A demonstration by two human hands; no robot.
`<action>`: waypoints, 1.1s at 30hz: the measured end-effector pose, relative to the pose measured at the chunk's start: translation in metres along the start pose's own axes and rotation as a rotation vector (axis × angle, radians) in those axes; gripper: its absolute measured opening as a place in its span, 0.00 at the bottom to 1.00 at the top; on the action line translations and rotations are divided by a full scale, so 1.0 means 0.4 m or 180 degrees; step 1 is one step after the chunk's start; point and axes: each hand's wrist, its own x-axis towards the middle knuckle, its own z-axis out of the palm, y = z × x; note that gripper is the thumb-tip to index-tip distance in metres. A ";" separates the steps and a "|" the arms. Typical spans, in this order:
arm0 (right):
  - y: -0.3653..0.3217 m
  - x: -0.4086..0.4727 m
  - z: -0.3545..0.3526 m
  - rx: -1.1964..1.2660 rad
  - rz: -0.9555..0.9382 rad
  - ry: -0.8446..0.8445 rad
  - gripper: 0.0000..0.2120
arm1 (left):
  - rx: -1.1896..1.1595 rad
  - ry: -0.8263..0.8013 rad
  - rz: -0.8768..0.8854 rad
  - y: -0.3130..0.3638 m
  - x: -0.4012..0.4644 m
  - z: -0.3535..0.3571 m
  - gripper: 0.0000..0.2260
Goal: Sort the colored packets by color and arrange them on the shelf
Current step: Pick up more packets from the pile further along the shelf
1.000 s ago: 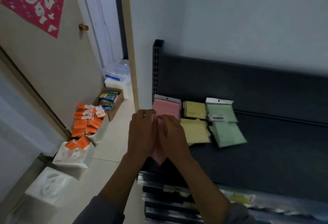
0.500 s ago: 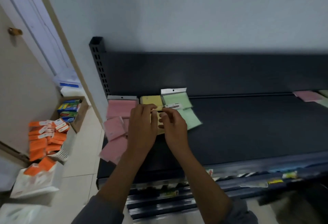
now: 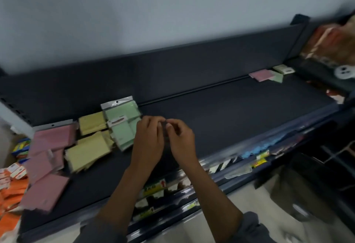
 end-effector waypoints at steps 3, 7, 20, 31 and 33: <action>0.017 0.020 -0.117 0.0012 0.0120 0.0110 0.07 | -0.0119 -0.0222 0.0049 0.085 0.003 0.086 0.11; 0.031 0.047 -0.269 -0.0006 0.0141 0.0220 0.07 | -0.0285 -0.0383 0.0150 0.195 0.015 0.188 0.09; 0.065 0.109 -0.669 0.0155 0.0080 0.0792 0.09 | -0.0297 -0.0704 0.0301 0.547 0.067 0.474 0.11; 0.115 0.090 -0.949 0.0202 0.0117 0.1507 0.09 | -0.0399 -0.1068 0.0901 0.764 0.066 0.684 0.10; 0.125 0.093 -0.977 0.0196 0.0191 0.1538 0.09 | -0.0420 -0.1130 0.0970 0.787 0.068 0.711 0.09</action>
